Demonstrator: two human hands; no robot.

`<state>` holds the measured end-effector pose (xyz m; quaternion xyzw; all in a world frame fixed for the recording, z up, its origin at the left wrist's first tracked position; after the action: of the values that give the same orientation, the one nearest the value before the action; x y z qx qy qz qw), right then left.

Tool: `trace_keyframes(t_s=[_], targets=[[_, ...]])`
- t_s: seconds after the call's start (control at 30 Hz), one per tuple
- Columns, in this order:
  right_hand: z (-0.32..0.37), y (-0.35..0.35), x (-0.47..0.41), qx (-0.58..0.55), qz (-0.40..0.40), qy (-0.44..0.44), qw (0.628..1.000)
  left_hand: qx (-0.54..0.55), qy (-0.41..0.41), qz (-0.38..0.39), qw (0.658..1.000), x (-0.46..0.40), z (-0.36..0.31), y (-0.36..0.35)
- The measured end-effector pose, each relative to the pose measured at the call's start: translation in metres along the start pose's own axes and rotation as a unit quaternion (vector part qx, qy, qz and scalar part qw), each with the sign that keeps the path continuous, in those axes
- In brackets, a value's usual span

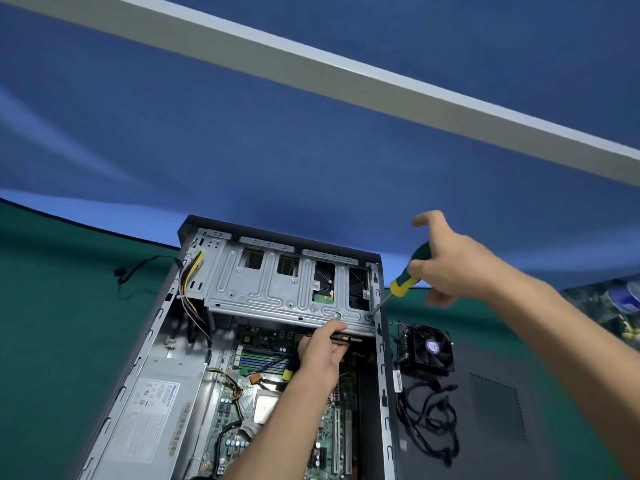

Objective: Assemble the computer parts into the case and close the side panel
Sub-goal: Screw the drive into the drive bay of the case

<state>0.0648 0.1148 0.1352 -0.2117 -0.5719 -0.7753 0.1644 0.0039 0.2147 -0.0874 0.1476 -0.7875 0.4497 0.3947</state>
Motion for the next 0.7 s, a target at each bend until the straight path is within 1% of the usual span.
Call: trace_keyframes(t_s=[0.1,0.2,0.23,0.3,0.33,0.4,0.43,0.5,0.53,0.57,0.63,0.67,0.7], targets=[[-0.001,0.004,-0.001,0.048,-0.063,-0.008,0.997,0.003,-0.001,-0.009,1.0,-0.001,0.0,-0.001],[0.004,-0.001,0.001,-0.002,-0.008,0.012,1.0,0.003,0.0,-0.006,1.0,-0.002,0.001,-0.001],[0.003,-0.002,0.001,0.009,-0.015,0.015,1.0,0.004,0.001,-0.006,1.0,-0.002,0.001,0.0],[0.003,-0.001,0.001,0.066,-0.08,0.011,0.995,0.007,0.002,-0.004,1.0,-0.003,0.001,0.0],[0.004,-0.002,0.002,0.063,-0.084,0.019,0.994,0.007,0.0,-0.001,1.0,-0.002,0.001,0.0],[0.01,-0.009,0.002,0.015,-0.027,0.055,0.998,0.007,-0.007,0.0,1.0,0.0,0.0,-0.001],[0.012,-0.012,0.003,0.023,-0.019,0.059,0.998,0.009,-0.01,-0.002,1.0,0.001,-0.001,-0.001],[0.011,-0.008,0.0,0.076,-0.09,0.029,0.993,0.015,-0.007,-0.004,1.0,0.0,-0.001,-0.001],[0.01,-0.005,0.0,0.091,-0.111,0.012,0.99,0.016,-0.004,-0.004,1.0,0.0,-0.001,-0.002],[0.01,-0.004,0.0,0.078,-0.093,0.007,0.993,0.014,-0.003,-0.004,1.0,0.0,-0.001,-0.002],[0.013,-0.006,0.0,0.011,-0.009,0.015,1.0,0.009,-0.005,-0.004,1.0,0.001,-0.001,-0.002],[0.013,-0.007,0.0,0.019,-0.002,0.012,1.0,0.009,-0.005,-0.004,1.0,0.001,-0.001,-0.002],[0.011,-0.006,-0.001,0.05,-0.032,0.002,0.998,0.011,-0.003,-0.002,1.0,0.0,-0.001,-0.001]])
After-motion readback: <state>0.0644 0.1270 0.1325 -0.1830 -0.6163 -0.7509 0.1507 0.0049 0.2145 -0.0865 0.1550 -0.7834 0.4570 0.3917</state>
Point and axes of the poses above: each hand's wrist, its own x-axis away from the middle knuckle, its own y-axis out of the back of the hand, z = x × y, the point moved 3 cm from there along -x, towards the middle knuckle, and after that the axes turned 6 degrees about z, right-handed, at the moved point
